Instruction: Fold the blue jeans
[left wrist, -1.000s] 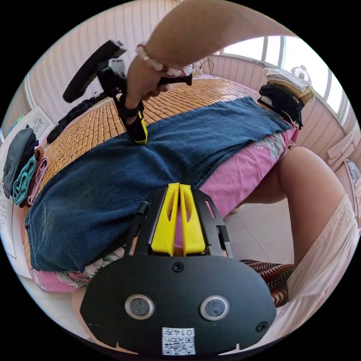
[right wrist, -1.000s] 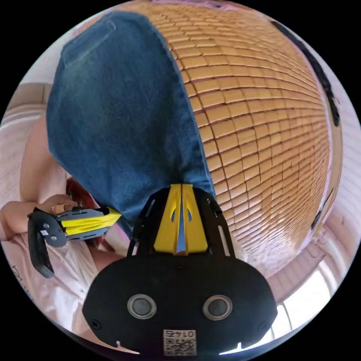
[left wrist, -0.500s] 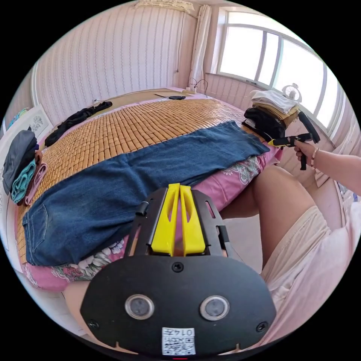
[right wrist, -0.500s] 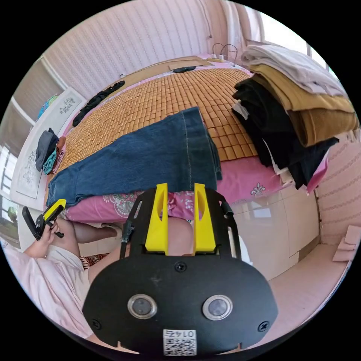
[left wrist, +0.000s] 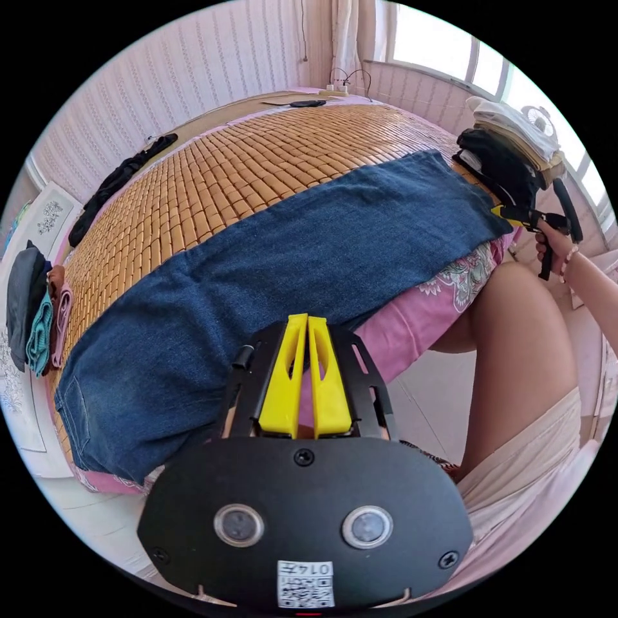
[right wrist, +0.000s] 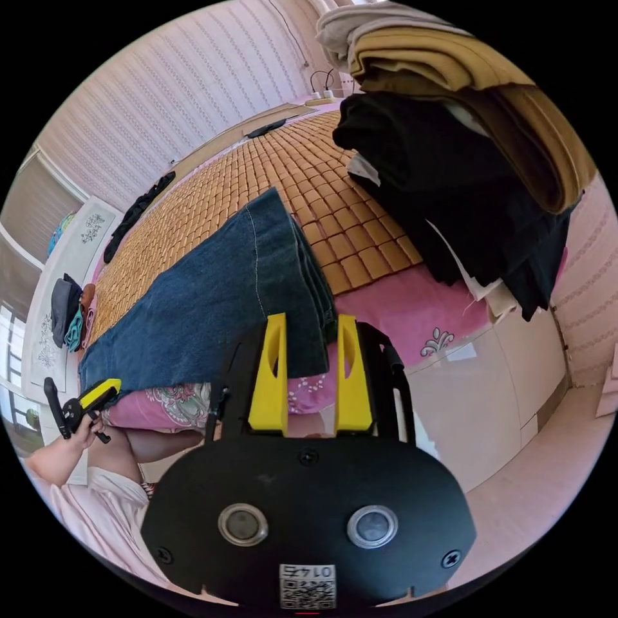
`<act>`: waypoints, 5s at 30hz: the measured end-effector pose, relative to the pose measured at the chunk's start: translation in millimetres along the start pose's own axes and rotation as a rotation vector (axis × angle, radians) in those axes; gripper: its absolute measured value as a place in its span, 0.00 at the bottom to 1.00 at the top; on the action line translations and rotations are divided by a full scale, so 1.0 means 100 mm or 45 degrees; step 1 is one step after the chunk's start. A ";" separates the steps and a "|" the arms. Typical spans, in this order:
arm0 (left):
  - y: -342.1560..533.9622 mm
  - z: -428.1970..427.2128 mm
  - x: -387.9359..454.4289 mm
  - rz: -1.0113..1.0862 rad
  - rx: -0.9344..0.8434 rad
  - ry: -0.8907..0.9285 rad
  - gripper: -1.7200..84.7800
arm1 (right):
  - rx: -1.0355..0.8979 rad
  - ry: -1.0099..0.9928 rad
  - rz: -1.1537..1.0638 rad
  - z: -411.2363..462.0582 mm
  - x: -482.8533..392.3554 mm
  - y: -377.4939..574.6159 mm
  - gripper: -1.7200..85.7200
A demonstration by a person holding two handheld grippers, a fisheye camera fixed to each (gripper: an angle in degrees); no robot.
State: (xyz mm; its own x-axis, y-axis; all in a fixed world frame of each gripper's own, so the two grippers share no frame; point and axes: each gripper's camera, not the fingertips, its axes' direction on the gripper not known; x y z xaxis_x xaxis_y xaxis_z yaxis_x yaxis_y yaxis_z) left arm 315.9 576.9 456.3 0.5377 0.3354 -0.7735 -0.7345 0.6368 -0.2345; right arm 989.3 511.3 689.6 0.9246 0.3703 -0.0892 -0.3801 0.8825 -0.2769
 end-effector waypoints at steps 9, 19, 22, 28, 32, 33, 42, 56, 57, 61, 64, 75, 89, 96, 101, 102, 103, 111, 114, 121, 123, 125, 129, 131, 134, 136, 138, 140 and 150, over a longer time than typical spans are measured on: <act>-0.18 -0.04 -0.17 -0.009 -0.084 0.045 0.01 | 0.129 -0.576 0.109 -0.70 0.56 0.18 0.04; -0.26 -0.35 -0.11 -0.018 0.100 0.503 0.01 | 0.383 -1.129 -0.495 -1.95 -1.21 0.22 0.04; -0.03 -0.70 -0.49 -0.162 0.228 0.611 0.01 | 0.124 -1.219 -0.817 -1.51 -2.56 0.40 0.05; 0.96 -1.17 -1.37 -0.535 0.218 0.433 0.01 | -0.470 -0.903 -1.401 -0.25 -4.75 1.45 0.05; 1.45 -1.28 -1.71 -0.744 0.218 0.392 0.01 | -0.613 -0.811 -1.310 0.14 -4.92 1.83 0.05; 1.49 -1.30 -1.73 -0.757 0.225 0.389 0.01 | -0.609 -0.826 -1.292 0.13 -4.90 1.84 0.05; 1.05 -1.25 -1.45 -0.394 0.196 0.271 0.08 | -0.342 -0.729 -0.936 -0.13 -4.23 1.74 0.11; -0.03 -1.02 -0.14 0.375 0.152 0.192 0.13 | -0.434 -0.308 -0.658 0.49 -4.03 1.51 0.13; -0.07 -0.97 -0.08 0.403 0.130 0.184 0.13 | -0.435 -0.310 -0.652 0.51 -4.01 1.52 0.12; -0.24 -0.62 0.19 0.498 -0.083 0.140 0.07 | -0.512 -0.426 -0.613 0.70 -3.94 1.56 0.09; -0.29 -0.66 0.19 0.436 -0.097 0.202 0.02 | -0.528 -0.483 -0.554 0.81 -3.90 1.54 0.06; -0.22 -1.05 0.34 0.397 0.050 0.205 0.09 | -0.440 -0.633 -0.464 0.92 -3.66 1.45 0.06; -0.31 -1.30 0.52 0.421 0.007 0.243 0.01 | -0.452 -0.780 -0.493 1.06 -3.45 1.24 0.04; -0.26 -1.30 0.69 0.494 0.027 0.171 0.01 | -0.473 -1.051 -0.217 1.24 -3.01 1.15 0.06; -0.15 -1.34 0.79 0.522 0.009 0.138 0.01 | -0.413 -1.281 -0.041 1.37 -2.62 1.12 0.13; -0.13 -1.34 0.78 0.513 0.007 0.147 0.01 | -0.407 -1.287 -0.034 1.38 -2.60 1.11 0.14; -0.10 -1.35 0.77 0.491 0.010 0.162 0.01 | -0.400 -1.265 -0.035 1.39 -2.58 1.08 0.15; 0.12 -1.38 0.80 0.486 0.012 0.116 0.03 | -0.516 -1.147 -0.198 1.47 -2.78 0.84 0.11; 0.30 -1.58 0.78 0.503 0.074 0.085 0.07 | -0.515 -1.188 -0.219 1.42 -2.76 0.78 0.09; 0.90 -1.85 0.57 0.424 0.031 -0.013 0.18 | -0.483 -1.454 -0.172 1.28 -2.75 0.69 0.08; 1.00 -1.87 0.52 0.391 0.057 -0.008 0.19 | -0.484 -1.517 -0.183 1.23 -2.82 0.66 0.08; 1.04 -1.88 0.50 0.383 0.063 -0.077 0.19 | -0.485 -1.530 -0.241 1.12 -2.94 0.62 0.08; 1.09 -1.95 0.42 0.388 0.074 -0.133 0.19 | -0.459 -1.514 -0.316 0.92 -3.10 0.56 0.08; 1.19 -2.10 0.35 0.399 0.138 -0.121 0.19 | -0.436 -1.542 -0.343 0.79 -3.20 0.49 0.08; 1.34 -2.31 0.28 0.377 0.203 -0.112 0.21 | -0.398 -1.605 -0.358 0.64 -3.35 0.42 0.08; 1.43 -2.43 0.22 0.332 0.241 -0.131 0.21 | -0.400 -1.625 -0.394 0.57 -3.49 0.39 0.08; 1.52 -2.54 0.10 0.255 0.276 -0.160 0.21 | -0.404 -1.634 -0.449 0.49 -3.63 0.37 0.07; 1.66 -2.70 -0.17 0.114 0.298 -0.148 0.20 | -0.408 -1.662 -0.494 0.39 -3.78 0.35 0.07; 2.28 -2.92 -1.07 0.003 0.304 -0.071 0.14 | -0.365 -1.718 -0.605 -0.08 -4.01 0.35 0.07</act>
State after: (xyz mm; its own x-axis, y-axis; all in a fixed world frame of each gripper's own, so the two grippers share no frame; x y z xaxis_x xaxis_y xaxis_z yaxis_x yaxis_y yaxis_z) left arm -30.5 483.5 313.9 0.5631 0.3706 -0.7386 -0.6205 0.7799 -0.0818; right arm 605.3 391.1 708.0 0.1734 0.1934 0.9657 0.1156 0.9698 -0.2150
